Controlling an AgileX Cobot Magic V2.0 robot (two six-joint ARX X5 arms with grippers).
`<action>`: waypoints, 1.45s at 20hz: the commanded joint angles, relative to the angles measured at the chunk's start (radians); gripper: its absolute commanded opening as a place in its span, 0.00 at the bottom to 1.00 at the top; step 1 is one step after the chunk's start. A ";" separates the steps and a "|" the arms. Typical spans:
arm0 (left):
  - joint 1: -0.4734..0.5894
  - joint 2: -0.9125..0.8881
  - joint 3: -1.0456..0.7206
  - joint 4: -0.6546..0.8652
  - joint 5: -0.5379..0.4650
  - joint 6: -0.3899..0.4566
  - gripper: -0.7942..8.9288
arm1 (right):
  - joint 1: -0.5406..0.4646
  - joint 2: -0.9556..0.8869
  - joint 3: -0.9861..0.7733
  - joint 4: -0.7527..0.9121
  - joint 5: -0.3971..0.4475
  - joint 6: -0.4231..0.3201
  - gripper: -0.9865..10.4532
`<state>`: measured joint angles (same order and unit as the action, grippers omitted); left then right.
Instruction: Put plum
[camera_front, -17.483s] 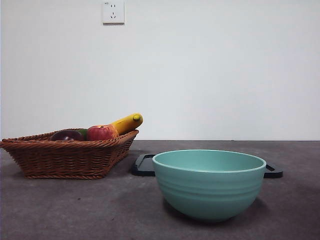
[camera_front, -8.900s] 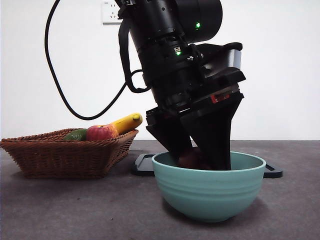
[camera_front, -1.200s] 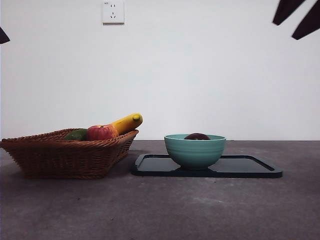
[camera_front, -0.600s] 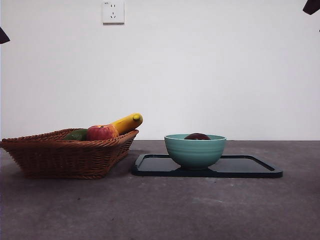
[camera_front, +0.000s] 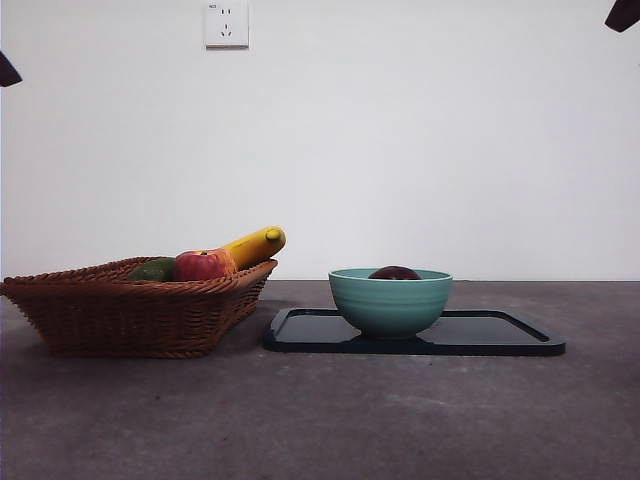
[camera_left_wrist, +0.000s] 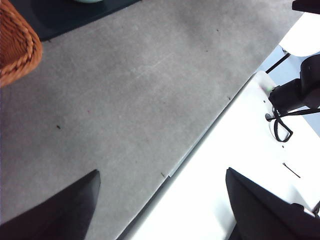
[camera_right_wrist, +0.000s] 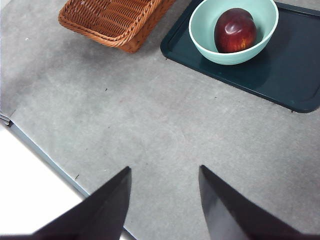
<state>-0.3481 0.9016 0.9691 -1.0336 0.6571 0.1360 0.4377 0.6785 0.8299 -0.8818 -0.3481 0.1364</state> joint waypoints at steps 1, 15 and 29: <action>-0.024 0.006 0.014 0.069 0.000 -0.050 0.50 | 0.006 0.006 0.007 0.006 -0.004 0.010 0.27; -0.193 0.489 0.446 0.368 -0.257 -0.135 0.50 | 0.006 0.006 0.007 0.014 -0.022 0.014 0.27; -0.275 1.065 0.735 0.580 -0.402 -0.045 0.50 | 0.006 0.004 0.007 -0.003 -0.023 0.021 0.27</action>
<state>-0.6132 1.9427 1.6791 -0.4622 0.2573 0.0582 0.4377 0.6781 0.8299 -0.8883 -0.3672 0.1471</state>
